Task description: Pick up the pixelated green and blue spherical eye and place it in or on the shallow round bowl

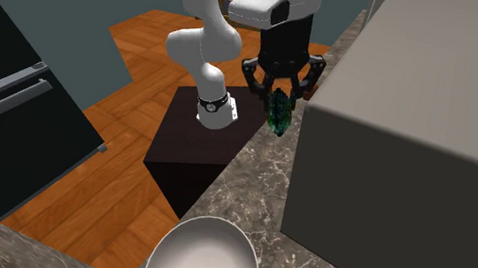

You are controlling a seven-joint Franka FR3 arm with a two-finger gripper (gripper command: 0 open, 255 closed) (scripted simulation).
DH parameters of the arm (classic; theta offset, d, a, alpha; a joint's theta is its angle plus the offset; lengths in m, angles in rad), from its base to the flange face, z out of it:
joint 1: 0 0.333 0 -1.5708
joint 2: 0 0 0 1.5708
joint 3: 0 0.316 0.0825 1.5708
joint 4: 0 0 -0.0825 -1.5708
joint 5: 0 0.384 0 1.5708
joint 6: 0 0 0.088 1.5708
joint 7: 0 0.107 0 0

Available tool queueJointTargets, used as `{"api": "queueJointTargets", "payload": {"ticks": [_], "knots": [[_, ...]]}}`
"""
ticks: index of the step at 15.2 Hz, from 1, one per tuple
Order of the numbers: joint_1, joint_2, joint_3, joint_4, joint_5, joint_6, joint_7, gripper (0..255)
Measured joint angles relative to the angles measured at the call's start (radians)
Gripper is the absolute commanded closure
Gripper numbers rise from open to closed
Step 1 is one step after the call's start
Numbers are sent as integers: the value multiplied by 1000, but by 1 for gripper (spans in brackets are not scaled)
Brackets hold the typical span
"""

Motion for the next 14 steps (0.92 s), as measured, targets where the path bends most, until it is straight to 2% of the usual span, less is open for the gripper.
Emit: {"api": "queueJointTargets", "payload": {"ticks": [3, 14], "knots": [[-32, 72, -23, 56, -35, 9, -37, 255], [-120, 406, -82, 400, -166, -23, -132, 255]]}}
